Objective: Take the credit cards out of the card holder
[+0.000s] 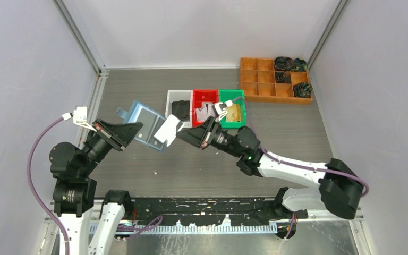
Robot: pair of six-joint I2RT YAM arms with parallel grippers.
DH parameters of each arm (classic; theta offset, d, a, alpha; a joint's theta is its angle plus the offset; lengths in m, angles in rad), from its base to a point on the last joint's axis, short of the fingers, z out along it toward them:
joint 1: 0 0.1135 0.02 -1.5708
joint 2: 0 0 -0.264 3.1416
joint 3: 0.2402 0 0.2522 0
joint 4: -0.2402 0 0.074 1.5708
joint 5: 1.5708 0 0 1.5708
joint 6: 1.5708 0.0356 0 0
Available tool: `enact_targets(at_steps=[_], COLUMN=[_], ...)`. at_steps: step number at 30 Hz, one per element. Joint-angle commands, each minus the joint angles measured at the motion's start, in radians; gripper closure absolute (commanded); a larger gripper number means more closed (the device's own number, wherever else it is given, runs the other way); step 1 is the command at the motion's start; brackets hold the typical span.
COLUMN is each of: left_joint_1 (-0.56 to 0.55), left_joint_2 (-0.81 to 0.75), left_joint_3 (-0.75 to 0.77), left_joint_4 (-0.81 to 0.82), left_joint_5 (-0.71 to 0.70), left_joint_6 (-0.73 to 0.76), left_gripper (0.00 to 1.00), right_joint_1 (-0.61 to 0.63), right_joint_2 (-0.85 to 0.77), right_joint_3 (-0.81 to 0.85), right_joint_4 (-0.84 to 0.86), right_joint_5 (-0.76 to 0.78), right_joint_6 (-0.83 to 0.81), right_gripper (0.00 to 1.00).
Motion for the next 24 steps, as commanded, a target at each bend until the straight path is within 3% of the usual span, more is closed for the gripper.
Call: enact_targets(at_steps=[1,6,10,17,24], left_joint_1=[0.003,0.003,0.003,0.003,0.003], left_joint_2=[-0.013,-0.003,0.026,0.077,0.082], left_joint_3=[0.052,0.073,0.090,0.102,0.091], left_joint_4=[0.037,0.026,-0.011,-0.056,-0.056], left_joint_5=[-0.044,-0.030,0.015,0.109,0.206], left_joint_6=[0.085,0.151,0.181,0.219,0.236], left_gripper=[1.00,1.00,1.00,1.00,1.00], right_joint_1=[-0.107,-0.244,-0.370,-0.453,-0.451], right_joint_2=[-0.149,-0.235,-0.123,0.288,0.629], right_joint_3=[-0.004,0.139,0.339,0.705,1.040], right_joint_4=[-0.131,-0.659,-1.051,-1.286,-1.384], right_joint_5=[-0.059,-0.121,-0.128,-0.166,-0.222], right_joint_6=[-0.009,-0.183,-0.389,-0.638,-0.687], right_gripper=[0.99,0.99,0.99,0.99,0.99])
